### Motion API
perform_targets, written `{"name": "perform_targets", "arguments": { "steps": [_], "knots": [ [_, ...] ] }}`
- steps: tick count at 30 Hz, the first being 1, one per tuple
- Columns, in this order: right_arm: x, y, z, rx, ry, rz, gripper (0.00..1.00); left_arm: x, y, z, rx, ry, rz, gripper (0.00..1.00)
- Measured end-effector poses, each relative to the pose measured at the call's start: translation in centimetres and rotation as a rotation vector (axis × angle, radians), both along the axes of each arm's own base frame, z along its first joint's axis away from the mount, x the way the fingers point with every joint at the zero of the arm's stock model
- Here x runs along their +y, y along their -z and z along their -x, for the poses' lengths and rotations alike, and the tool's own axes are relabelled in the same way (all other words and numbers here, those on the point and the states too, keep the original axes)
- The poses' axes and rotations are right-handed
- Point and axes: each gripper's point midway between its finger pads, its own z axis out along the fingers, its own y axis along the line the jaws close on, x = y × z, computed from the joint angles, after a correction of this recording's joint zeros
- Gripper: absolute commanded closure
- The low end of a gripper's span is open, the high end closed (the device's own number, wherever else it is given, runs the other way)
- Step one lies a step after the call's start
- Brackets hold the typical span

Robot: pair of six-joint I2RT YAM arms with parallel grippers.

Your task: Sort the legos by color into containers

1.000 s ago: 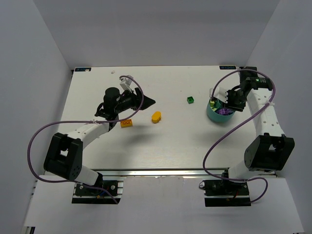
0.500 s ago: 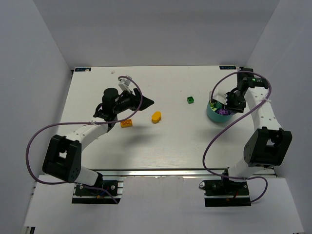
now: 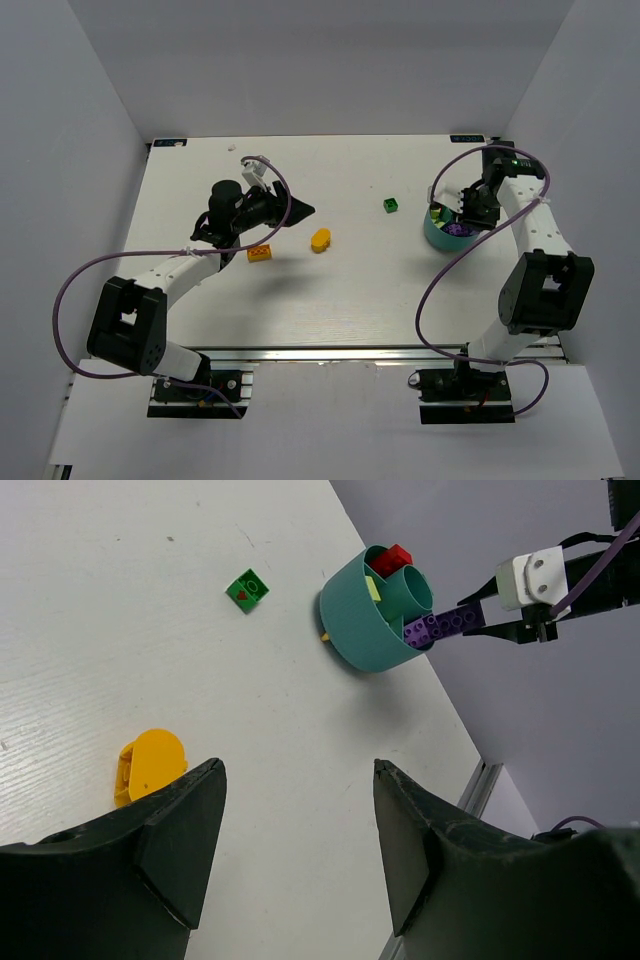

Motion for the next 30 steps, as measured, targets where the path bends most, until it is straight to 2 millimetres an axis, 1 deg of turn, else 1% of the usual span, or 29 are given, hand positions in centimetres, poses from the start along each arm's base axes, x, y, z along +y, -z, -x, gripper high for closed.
{"name": "perform_targets", "arguments": {
  "steps": [12, 20, 24, 30],
  "knots": [
    [1.4, 0.4, 0.0, 0.009, 0.011, -0.084, 1.0, 0.0, 0.0, 0.0, 0.002, 0.0, -0.001, 0.3],
    [1.9, 0.6, -0.2, 0.009, 0.044, -0.122, 1.0, 0.0, 0.0, 0.0, 0.002, 0.0, 0.0, 0.3],
    [2.1, 1.1, -0.5, 0.005, 0.059, -0.14, 1.0, 0.0, 0.1, 0.0, 0.003, -0.001, 0.0, 0.3],
    [2.7, 1.9, -0.3, 0.023, 0.073, -0.174, 1.0, 0.1, 0.3, 0.2, 0.008, -0.001, -0.001, 0.3]
  ]
}}
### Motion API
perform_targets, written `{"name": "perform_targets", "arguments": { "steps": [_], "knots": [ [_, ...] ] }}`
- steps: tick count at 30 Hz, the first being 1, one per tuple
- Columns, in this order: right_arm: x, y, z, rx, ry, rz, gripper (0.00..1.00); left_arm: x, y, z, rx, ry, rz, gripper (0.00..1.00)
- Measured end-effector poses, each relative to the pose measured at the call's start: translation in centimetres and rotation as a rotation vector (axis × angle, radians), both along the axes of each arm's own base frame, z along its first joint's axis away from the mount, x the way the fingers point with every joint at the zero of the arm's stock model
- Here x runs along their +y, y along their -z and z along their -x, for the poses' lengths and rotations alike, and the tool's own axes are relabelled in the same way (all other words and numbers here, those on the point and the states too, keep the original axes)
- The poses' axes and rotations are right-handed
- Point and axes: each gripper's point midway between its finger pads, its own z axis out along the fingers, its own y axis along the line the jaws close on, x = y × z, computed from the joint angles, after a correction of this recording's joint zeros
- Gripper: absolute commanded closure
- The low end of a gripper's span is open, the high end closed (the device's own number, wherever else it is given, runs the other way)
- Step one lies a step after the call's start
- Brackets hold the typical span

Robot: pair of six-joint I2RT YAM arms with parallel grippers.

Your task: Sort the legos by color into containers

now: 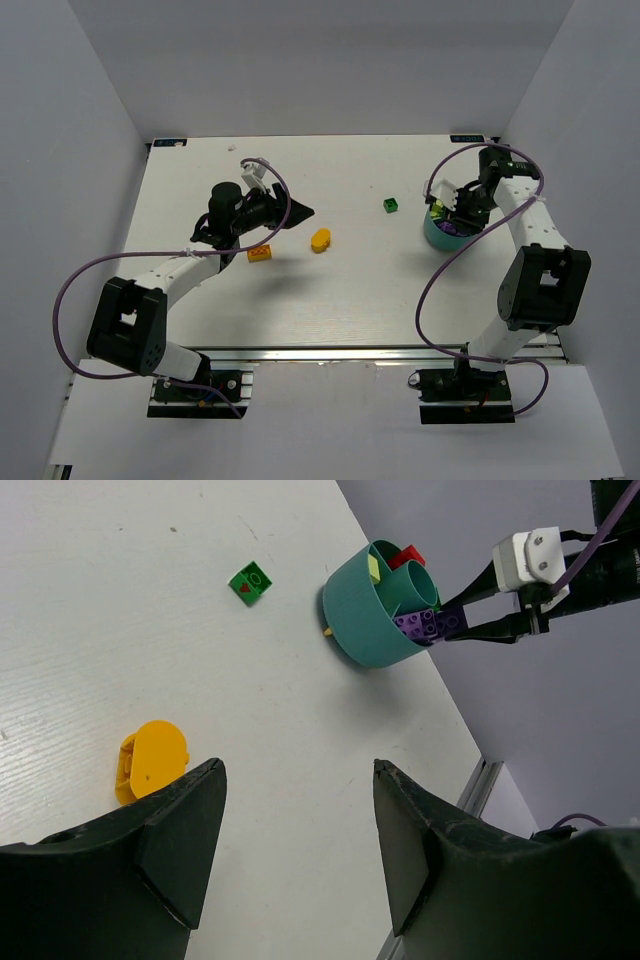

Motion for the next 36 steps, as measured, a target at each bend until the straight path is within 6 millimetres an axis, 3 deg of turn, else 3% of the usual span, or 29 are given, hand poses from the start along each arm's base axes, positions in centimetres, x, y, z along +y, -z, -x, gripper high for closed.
{"name": "perform_targets", "arguments": {
  "steps": [3, 4, 7, 10, 13, 18, 21, 25, 26, 27, 28, 30, 32, 33, 35, 36],
  "knots": [
    [0.2, 0.0, 0.0, 0.001, 0.005, -0.016, 0.93, 0.0, 0.4, 0.1, 0.01, 0.0, -0.002, 0.3],
    [0.3, 0.1, 0.0, 0.001, 0.006, -0.019, 0.81, 0.1, 0.4, 0.2, 0.011, 0.0, -0.002, 0.3],
    [0.3, 0.2, 0.0, 0.001, 0.011, -0.023, 0.6, 0.0, 0.4, 0.2, 0.014, -0.001, 0.0, 0.3],
    [0.3, 0.4, -0.1, 0.0, 0.018, -0.026, 0.43, 0.0, 0.4, 0.2, 0.014, -0.001, 0.0, 0.3],
    [0.3, 0.4, 0.0, 0.002, 0.03, -0.027, 0.35, 0.0, 0.4, 0.2, 0.014, -0.001, 0.0, 0.3],
    [0.3, 0.0, 0.0, 0.005, 0.041, -0.028, 0.31, 0.0, 0.4, 0.2, 0.015, -0.001, 0.001, 0.3],
    [0.3, -1.5, -0.4, -0.015, 0.055, -0.032, 0.32, 0.0, 0.4, 0.2, 0.015, -0.001, 0.001, 0.3],
    [0.2, -5.7, -1.7, -0.088, 0.081, -0.043, 0.29, 0.1, 0.5, 0.1, 0.016, -0.004, -0.001, 0.3],
    [0.2, -7.1, -2.1, -0.116, 0.088, -0.05, 0.26, 0.1, 0.5, 0.1, 0.018, -0.006, -0.002, 0.32],
    [0.4, -8.5, -2.6, -0.147, 0.095, -0.065, 0.11, 0.2, 0.6, 0.1, 0.022, -0.011, -0.005, 0.34],
    [0.6, -9.8, -2.9, -0.177, 0.102, -0.083, 0.11, 0.3, 0.7, 0.0, 0.026, -0.015, -0.006, 0.38],
    [1.6, -12.6, -3.8, -0.264, 0.102, -0.146, 0.11, 0.7, 1.0, -0.2, 0.042, -0.038, -0.01, 0.68],
    [2.7, -14.3, -4.0, -0.334, 0.134, -0.236, 0.11, 1.4, 1.1, -0.7, 0.052, -0.07, -0.017, 0.91],
    [3.6, -14.9, -3.9, -0.374, 0.155, -0.302, 0.23, 2.0, 1.2, -1.0, 0.057, -0.095, -0.021, 1.0],
    [5.9, -14.6, -2.6, -0.365, 0.164, -0.42, 0.53, 3.2, 1.3, -1.6, 0.073, -0.144, -0.027, 1.0],
    [7.5, -14.1, -1.9, -0.329, 0.159, -0.467, 0.84, 4.0, 1.4, -1.9, 0.082, -0.173, -0.034, 1.0]
  ]
}}
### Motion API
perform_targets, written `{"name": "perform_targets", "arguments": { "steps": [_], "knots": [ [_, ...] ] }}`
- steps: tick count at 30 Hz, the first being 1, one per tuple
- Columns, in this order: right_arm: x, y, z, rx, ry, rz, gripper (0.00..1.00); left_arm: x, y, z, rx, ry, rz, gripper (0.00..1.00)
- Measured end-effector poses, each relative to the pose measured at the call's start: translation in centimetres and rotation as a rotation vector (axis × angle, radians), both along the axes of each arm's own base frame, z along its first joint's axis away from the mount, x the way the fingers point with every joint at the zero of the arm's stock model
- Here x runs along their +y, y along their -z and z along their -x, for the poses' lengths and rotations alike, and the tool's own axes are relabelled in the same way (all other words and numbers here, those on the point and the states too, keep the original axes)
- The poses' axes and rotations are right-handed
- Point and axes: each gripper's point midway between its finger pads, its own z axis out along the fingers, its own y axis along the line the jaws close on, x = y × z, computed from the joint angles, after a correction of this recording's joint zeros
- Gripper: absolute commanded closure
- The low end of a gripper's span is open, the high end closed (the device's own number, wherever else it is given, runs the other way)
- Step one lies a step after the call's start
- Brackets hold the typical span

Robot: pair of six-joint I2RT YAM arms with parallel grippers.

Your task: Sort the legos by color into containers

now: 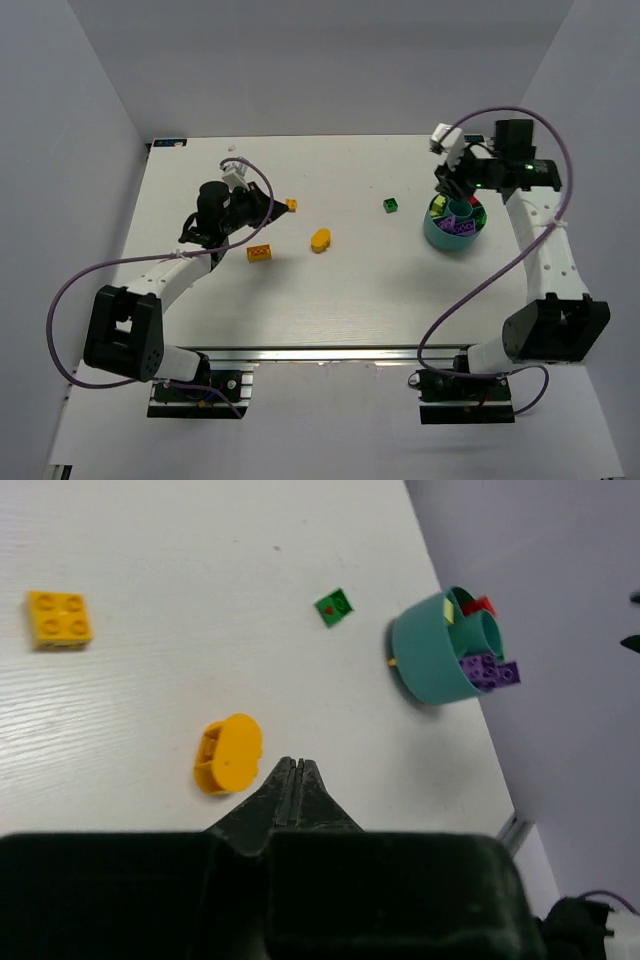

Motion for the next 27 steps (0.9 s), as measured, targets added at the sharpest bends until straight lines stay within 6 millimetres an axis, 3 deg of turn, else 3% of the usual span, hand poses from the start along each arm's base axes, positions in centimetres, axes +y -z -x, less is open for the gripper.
{"name": "perform_targets", "arguments": {
  "steps": [2, 3, 5, 6, 7, 8, 12, 17, 21, 27],
  "knots": [
    [4.3, 1.0, 0.6, 0.065, -0.073, -0.08, 0.9, 1.5, 0.1, -0.4, 0.019, -0.059, -0.016, 0.95],
    [6.6, 1.8, 0.9, 0.112, -0.111, -0.112, 0.78, 2.3, 0.2, -0.5, 0.029, -0.09, -0.025, 0.69],
    [11.5, 4.4, 1.6, 0.227, -0.178, -0.158, 0.52, 4.0, 0.4, -0.6, 0.056, -0.152, -0.044, 0.51],
    [13.6, 6.1, 2.2, 0.287, -0.202, -0.173, 0.31, 4.9, 0.5, -0.7, 0.071, -0.191, -0.054, 0.43],
    [15.3, 7.6, 3.0, 0.35, -0.215, -0.184, 0.21, 5.7, 0.7, -0.6, 0.092, -0.226, -0.061, 0.32],
    [16.8, 9.2, 3.8, 0.41, -0.227, -0.187, 0.11, 6.5, 0.8, -0.5, 0.103, -0.257, -0.072, 0.29],
    [20.8, 13.1, 5.2, 0.616, -0.184, -0.234, 0.11, 9.5, 1.7, 0.9, 0.168, -0.379, -0.094, 0.25],
    [23.4, 16.5, 4.4, 0.826, 0.108, -0.322, 0.1, 11.4, 2.6, 2.9, 0.227, -0.464, -0.114, 0.25],
    [24.6, 17.9, 3.6, 0.905, 0.354, -0.369, 0.1, 12.0, 3.2, 4.1, 0.258, -0.495, -0.107, 0.25],
    [26.6, 18.2, 3.6, 1.002, 0.603, -0.456, 0.11, 12.2, 4.1, 5.2, 0.3, -0.519, -0.091, 0.25]
  ]
}}
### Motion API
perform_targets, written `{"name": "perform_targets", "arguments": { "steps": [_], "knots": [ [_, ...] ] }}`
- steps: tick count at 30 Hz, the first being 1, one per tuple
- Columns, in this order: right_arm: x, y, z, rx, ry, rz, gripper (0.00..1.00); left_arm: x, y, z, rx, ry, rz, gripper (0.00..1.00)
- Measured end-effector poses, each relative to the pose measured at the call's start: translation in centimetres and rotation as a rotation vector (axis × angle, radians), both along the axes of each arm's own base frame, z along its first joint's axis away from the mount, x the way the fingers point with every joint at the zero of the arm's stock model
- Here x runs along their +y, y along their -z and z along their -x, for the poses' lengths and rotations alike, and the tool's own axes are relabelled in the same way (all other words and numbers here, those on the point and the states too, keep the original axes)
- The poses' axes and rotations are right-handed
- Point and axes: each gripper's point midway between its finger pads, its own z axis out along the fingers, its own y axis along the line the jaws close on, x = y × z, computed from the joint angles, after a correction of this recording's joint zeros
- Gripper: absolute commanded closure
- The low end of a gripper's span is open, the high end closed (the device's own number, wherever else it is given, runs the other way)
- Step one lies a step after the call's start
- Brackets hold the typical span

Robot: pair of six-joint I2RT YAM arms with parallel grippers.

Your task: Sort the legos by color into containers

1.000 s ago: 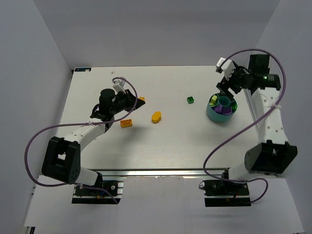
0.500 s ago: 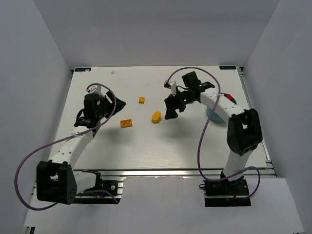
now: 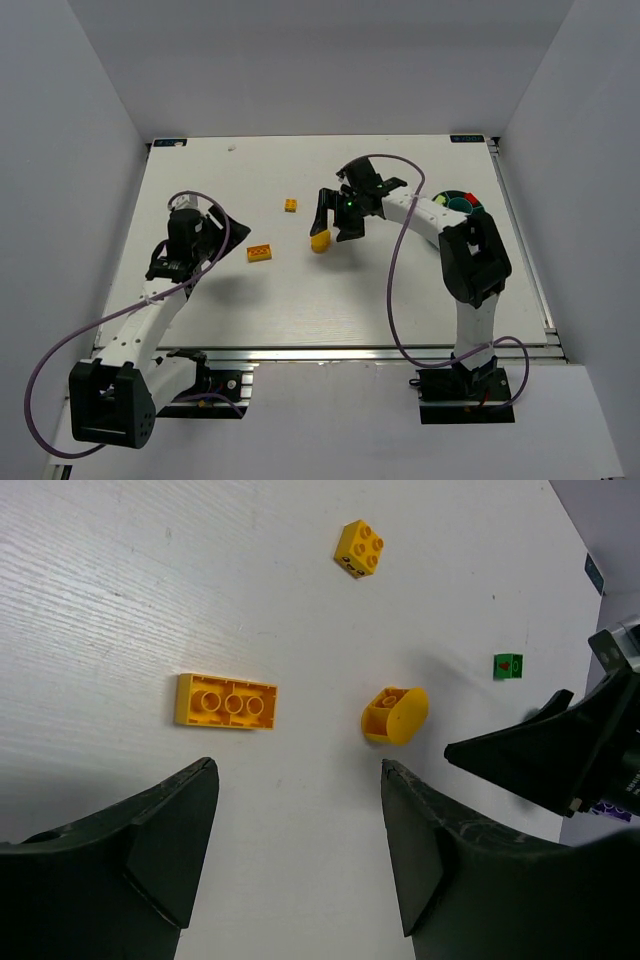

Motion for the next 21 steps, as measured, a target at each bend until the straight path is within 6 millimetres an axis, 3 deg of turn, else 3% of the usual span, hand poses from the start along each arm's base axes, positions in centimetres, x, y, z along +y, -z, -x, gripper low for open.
{"name": "perform_targets", "arguments": {
  "steps": [6, 12, 16, 21],
  "knots": [
    [0.3, 1.3, -1.8, 0.025, 0.133, 0.058, 0.18, 0.1, 0.2, 0.3, 0.015, -0.01, 0.003, 0.24],
    [-1.9, -0.6, -6.4, -0.292, 0.044, 0.173, 0.19, 0.1, -0.3, 0.3, -0.007, -0.014, 0.01, 0.24],
    [-5.7, -3.0, -11.1, -0.562, -0.095, 0.319, 0.11, 0.1, 0.1, 0.2, -0.013, -0.015, 0.013, 0.24],
    [-11.6, -4.7, -15.5, -0.71, -0.132, 0.548, 0.11, 0.0, 1.2, -0.6, 0.005, -0.006, 0.002, 0.24]
  ]
}}
